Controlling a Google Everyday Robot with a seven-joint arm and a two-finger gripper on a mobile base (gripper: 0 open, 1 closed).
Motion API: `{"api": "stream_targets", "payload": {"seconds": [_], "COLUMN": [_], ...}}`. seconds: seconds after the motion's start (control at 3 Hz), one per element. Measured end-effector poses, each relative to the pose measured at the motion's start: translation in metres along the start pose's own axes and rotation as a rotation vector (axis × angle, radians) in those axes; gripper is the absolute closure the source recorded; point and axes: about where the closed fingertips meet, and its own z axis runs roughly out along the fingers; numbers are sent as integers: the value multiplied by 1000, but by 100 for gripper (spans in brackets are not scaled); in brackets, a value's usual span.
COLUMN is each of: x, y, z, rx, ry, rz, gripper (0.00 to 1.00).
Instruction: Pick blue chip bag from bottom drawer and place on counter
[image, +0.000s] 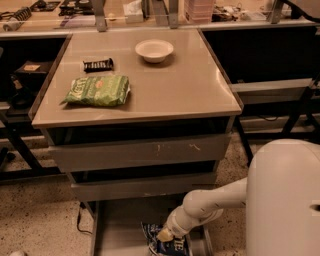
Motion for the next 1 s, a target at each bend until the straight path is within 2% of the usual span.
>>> {"api": "stream_targets", "payload": {"seconds": [0.33,0.67,1.0], "x": [-1,11,12], "y": [-2,-4,1], "z": [-16,-61,-123], "rx": [6,35,85], "ry": [-4,8,-5], "rz": [5,54,83], "gripper": [100,100,100]}}
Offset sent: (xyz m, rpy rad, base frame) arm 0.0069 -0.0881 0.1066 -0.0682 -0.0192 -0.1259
